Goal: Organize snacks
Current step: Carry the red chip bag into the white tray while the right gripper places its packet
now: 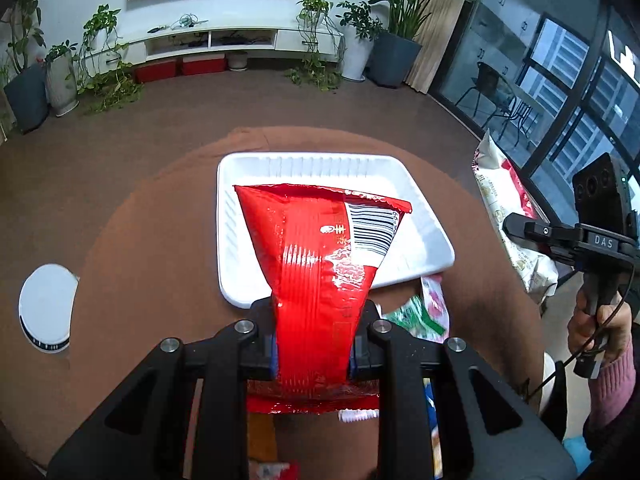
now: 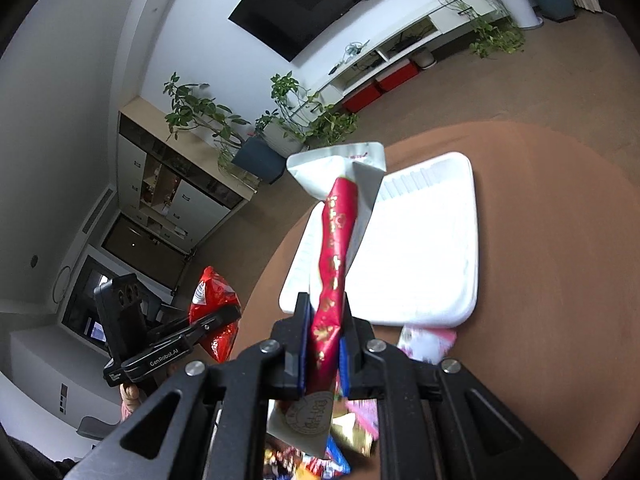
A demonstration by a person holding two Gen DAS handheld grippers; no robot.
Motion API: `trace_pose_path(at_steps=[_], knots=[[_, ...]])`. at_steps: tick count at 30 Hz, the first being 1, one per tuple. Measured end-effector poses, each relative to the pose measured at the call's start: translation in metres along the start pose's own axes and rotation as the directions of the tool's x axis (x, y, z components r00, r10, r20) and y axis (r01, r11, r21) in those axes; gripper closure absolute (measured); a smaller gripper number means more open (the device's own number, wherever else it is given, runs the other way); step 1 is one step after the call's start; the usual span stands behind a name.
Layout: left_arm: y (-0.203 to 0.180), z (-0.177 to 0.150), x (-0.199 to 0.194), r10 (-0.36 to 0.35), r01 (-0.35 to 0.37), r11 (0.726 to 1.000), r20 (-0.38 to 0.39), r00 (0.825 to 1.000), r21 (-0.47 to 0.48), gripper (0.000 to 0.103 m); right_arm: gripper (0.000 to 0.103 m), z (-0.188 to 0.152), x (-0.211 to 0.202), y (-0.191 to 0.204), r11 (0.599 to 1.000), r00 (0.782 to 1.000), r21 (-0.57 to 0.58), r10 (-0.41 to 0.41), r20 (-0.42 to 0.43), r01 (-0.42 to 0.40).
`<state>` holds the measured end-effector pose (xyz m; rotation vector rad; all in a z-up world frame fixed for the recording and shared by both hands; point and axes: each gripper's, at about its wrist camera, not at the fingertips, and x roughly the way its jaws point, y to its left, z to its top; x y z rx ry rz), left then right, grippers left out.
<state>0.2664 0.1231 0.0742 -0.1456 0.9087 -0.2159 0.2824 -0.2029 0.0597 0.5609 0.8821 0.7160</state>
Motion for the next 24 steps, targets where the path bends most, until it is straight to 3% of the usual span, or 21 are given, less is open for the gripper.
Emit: trace_pose_path(at_steps=[6,13,24], knots=[[0.005,0.035,0.016,0.014,-0.014,1.000,-0.028,1.000,-0.002,0.083,0.090,0.021,0.023,-0.008,1.000,1.000,-0.009,-0.018,-0.007,0.018],[0.006,0.059,0.061,0.069,-0.068,0.998,-0.071,0.995,0.010,0.082,0.090,0.041,0.056,-0.031,0.998,0.998,0.015,-0.057,-0.023,0.057],[0.018,0.055,0.121,0.149,-0.152,0.988,-0.088,0.985,-0.022,0.080,0.087,0.051,0.091,-0.055,0.986,0.986,-0.005,-0.164,-0.041,0.164]])
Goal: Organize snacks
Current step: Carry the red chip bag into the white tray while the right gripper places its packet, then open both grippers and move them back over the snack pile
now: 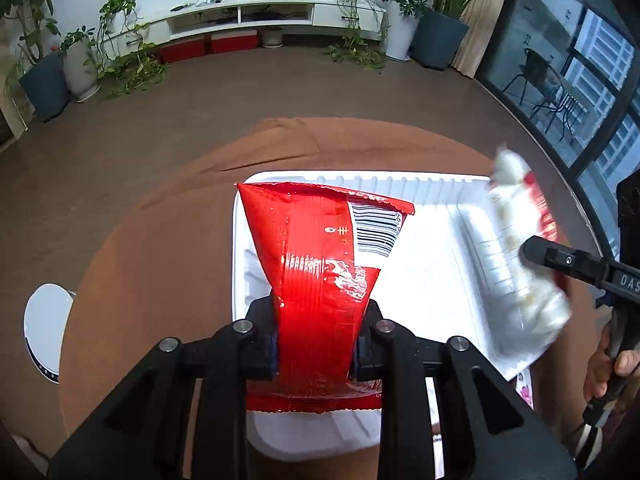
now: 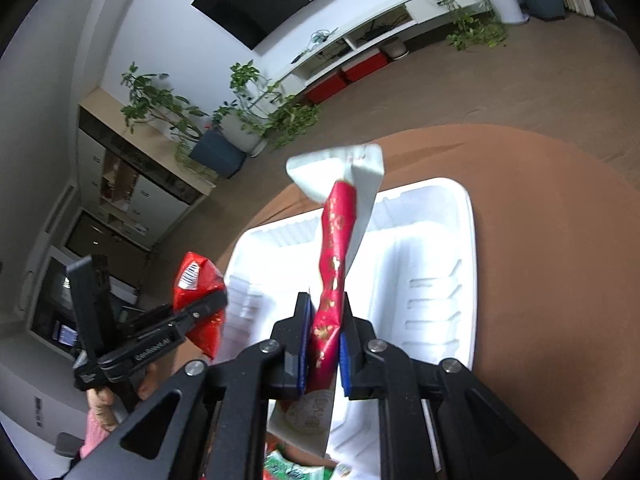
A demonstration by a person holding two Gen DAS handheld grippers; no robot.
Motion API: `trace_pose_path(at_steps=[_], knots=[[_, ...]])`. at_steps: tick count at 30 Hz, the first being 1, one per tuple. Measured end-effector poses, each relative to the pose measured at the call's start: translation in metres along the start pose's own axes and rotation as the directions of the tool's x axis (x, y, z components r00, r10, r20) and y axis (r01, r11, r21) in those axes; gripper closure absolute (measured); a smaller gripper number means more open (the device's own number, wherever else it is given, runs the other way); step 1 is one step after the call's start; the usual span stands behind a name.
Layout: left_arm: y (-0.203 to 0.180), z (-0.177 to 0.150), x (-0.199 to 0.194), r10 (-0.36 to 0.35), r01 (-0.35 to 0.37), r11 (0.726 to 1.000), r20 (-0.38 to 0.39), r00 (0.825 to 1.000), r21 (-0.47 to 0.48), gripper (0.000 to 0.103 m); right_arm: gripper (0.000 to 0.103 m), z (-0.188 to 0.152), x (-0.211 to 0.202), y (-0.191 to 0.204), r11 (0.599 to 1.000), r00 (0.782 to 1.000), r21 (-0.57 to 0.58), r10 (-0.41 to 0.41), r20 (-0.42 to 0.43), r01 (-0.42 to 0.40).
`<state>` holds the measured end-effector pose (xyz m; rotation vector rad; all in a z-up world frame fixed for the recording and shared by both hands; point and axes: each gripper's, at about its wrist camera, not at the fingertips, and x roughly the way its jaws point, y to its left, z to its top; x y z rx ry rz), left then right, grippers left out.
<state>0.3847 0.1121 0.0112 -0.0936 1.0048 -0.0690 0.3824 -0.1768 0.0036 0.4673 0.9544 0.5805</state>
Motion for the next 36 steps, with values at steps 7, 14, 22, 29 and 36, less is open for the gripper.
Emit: trace_pose_path(at_steps=[7,14,22,29,36], knots=[[0.000,-0.001,0.015,0.009,-0.009,1.000,0.022,1.000,-0.004,0.079,0.062,-0.001,-0.003,0.006,0.996,0.998,-0.062,-0.068,0.017,0.069],[0.014,-0.001,0.014,-0.001,0.002,1.000,0.045,0.999,-0.012,0.059,0.059,-0.006,-0.012,0.020,0.989,0.996,-0.125,-0.077,0.040,0.082],[0.007,0.000,-0.003,0.027,-0.030,0.999,0.095,0.995,0.033,0.052,0.057,-0.013,-0.018,0.032,0.986,0.996,-0.151,-0.067,0.050,0.074],[0.006,-0.027,-0.045,0.031,-0.038,0.998,0.112,0.993,0.056,0.052,0.054,-0.022,-0.043,0.052,0.983,0.996,-0.175,-0.050,0.074,0.062],[0.015,-0.083,-0.100,0.022,-0.029,0.998,0.103,0.994,0.058,0.051,0.049,-0.047,-0.089,0.083,0.974,0.995,-0.221,-0.027,0.100,0.048]])
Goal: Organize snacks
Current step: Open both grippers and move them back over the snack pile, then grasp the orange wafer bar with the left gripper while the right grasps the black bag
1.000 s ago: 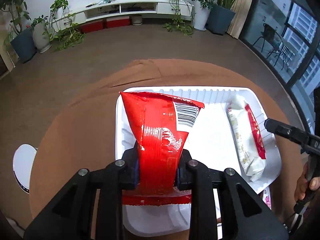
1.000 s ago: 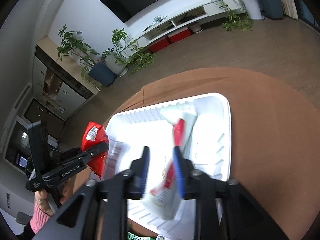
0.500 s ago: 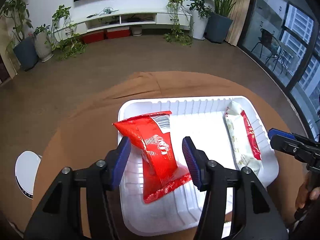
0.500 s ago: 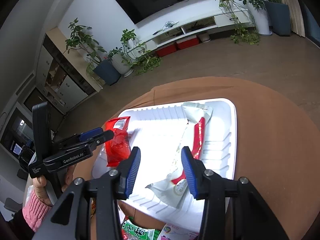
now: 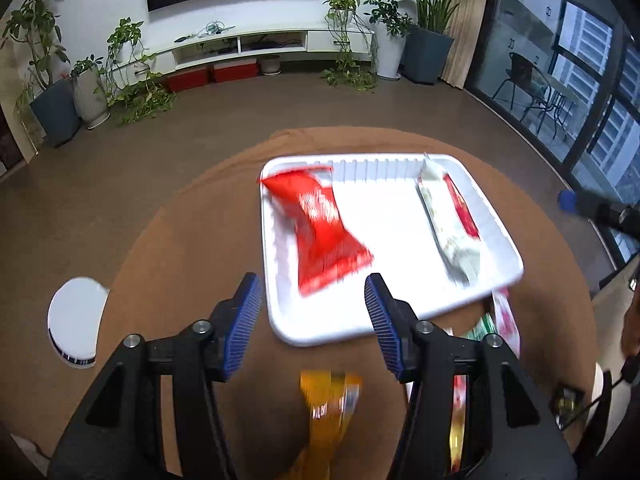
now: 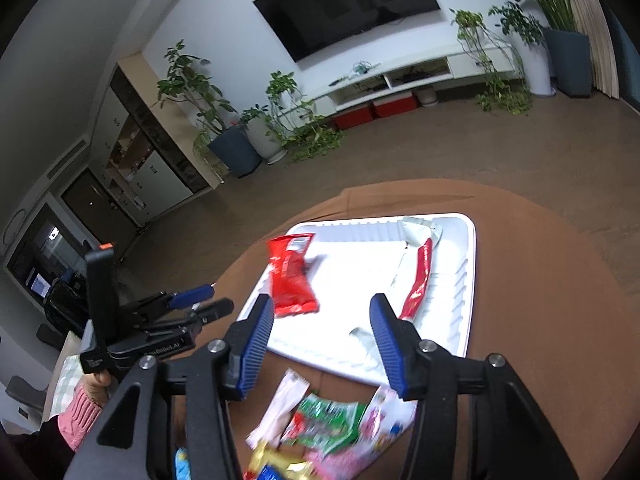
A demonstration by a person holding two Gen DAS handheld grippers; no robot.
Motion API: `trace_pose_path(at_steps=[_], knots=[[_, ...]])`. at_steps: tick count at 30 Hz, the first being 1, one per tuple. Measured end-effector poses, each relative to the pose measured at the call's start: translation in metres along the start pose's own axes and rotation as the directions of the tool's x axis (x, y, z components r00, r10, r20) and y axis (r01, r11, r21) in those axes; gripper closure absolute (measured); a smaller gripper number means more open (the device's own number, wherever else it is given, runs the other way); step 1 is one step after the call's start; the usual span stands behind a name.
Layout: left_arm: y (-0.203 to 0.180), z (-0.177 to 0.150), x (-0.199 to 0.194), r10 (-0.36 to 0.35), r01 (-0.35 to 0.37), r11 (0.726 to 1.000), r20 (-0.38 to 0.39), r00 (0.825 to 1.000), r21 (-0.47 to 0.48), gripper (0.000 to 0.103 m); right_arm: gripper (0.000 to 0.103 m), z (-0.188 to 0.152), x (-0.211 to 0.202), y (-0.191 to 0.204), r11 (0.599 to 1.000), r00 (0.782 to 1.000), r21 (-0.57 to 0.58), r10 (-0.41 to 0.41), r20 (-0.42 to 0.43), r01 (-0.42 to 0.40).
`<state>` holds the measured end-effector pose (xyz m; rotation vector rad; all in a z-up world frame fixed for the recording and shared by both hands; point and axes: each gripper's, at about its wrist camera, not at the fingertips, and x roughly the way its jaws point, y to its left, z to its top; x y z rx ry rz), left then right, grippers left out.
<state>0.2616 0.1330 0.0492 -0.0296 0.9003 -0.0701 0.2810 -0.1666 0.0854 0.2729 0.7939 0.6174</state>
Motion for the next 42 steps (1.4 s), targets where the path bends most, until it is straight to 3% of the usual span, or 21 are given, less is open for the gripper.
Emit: trace_pose_path(at_steps=[8,14,19,22,29,42], knots=[[-0.007,-0.064,-0.036,0.039,-0.038,0.998,-0.029,0.999,0.051,0.051,0.041,-0.050,-0.069,0.037,0.998,1.000,-0.056,-0.020,0.004,0.021],[-0.013,-0.094,-0.031,0.040,-0.036,0.996,-0.057,0.998,0.077,0.051,0.041,-0.122,-0.099,0.038,0.989,0.986,-0.051,-0.145,-0.080,0.141],[-0.013,-0.102,-0.021,0.037,-0.031,0.997,-0.072,0.997,0.076,0.051,0.041,-0.178,-0.096,0.017,0.979,0.966,0.104,-0.152,-0.211,0.177],[-0.012,-0.102,-0.018,0.036,-0.030,0.997,-0.080,0.996,0.073,0.051,0.041,-0.200,-0.086,0.006,0.968,0.961,0.197,-0.102,-0.256,0.156],[-0.009,-0.102,-0.007,0.032,-0.025,0.997,-0.101,0.994,0.074,0.051,0.039,-0.209,-0.048,-0.005,0.939,0.956,0.316,-0.039,-0.291,0.134],[-0.006,-0.096,0.026,0.035,-0.023,0.996,-0.145,0.989,0.086,0.051,0.040,-0.182,-0.014,0.010,0.975,0.938,0.114,-0.148,-0.314,0.192]])
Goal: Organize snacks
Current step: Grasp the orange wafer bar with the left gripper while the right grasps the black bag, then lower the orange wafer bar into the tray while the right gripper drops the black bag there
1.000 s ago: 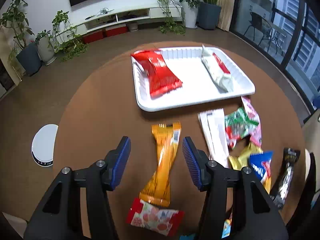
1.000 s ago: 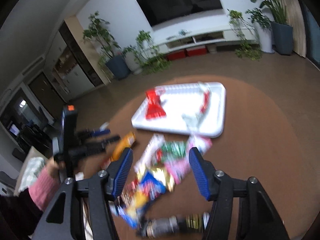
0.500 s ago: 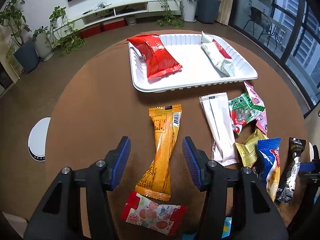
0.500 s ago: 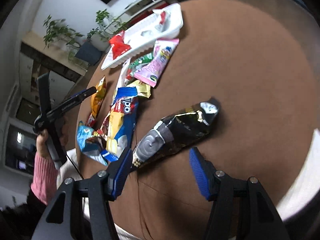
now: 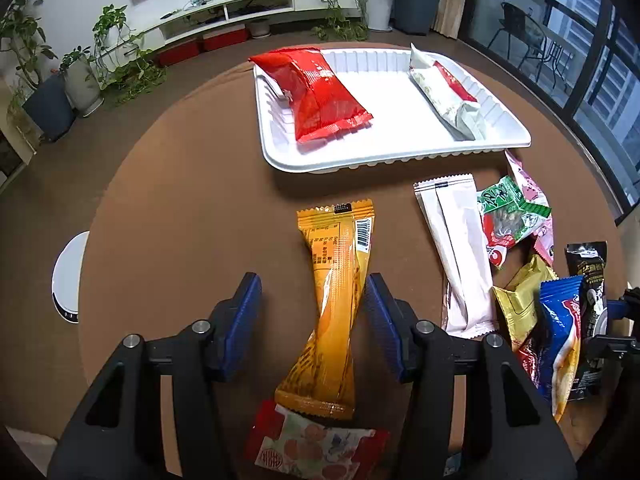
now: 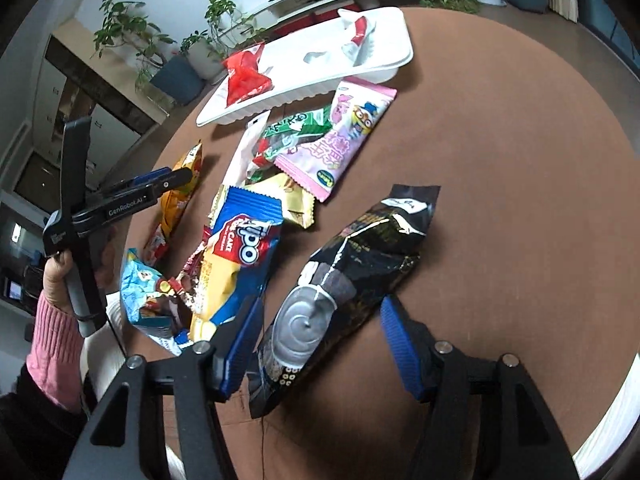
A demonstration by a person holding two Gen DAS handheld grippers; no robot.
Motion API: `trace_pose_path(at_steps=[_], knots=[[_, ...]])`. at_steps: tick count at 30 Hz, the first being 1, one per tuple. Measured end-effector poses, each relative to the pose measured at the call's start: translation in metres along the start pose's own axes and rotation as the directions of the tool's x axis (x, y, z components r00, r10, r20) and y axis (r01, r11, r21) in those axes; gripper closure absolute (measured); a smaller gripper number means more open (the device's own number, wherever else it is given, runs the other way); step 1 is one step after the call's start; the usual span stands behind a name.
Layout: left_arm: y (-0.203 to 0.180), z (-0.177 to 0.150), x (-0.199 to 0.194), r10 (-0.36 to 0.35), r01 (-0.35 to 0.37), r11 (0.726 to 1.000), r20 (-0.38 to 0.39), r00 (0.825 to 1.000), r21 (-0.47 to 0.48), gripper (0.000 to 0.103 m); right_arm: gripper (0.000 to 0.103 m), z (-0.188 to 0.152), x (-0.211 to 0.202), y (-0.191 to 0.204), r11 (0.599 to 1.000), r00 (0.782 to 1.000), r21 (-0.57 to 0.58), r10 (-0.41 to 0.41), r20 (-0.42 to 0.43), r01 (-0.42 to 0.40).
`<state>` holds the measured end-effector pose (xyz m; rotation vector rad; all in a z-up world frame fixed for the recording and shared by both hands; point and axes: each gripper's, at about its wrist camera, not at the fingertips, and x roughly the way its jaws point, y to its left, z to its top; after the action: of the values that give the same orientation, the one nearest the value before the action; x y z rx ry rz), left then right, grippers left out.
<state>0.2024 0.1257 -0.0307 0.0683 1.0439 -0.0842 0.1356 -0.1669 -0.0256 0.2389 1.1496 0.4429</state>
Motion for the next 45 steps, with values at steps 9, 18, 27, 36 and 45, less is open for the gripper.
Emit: trace_pose_path(at_steps=[9,18,27,36,45], knots=[[-0.002,0.006,0.025,-0.043,0.043,0.999,-0.002,0.999,0.030,0.085,0.066,0.002,0.005,0.006,0.988,0.995,-0.121,-0.096,0.034,0.099],[0.021,0.014,0.032,-0.171,0.170,0.982,0.000,0.985,-0.084,0.093,0.073,0.003,-0.004,-0.029,0.997,0.995,0.000,0.077,0.061,-0.077],[0.020,0.023,0.010,-0.236,0.244,0.962,0.072,0.969,-0.127,0.093,0.073,0.020,-0.027,-0.049,0.979,0.975,0.071,0.181,0.129,-0.191],[0.022,0.064,0.002,-0.259,0.275,0.948,0.117,0.959,-0.160,0.093,0.073,0.074,-0.032,-0.047,0.978,0.965,0.030,0.200,0.167,-0.208],[0.028,0.110,0.008,-0.234,0.252,0.954,0.122,0.965,-0.165,0.093,0.073,0.125,-0.026,-0.044,0.981,0.961,-0.012,0.192,0.198,-0.193]])
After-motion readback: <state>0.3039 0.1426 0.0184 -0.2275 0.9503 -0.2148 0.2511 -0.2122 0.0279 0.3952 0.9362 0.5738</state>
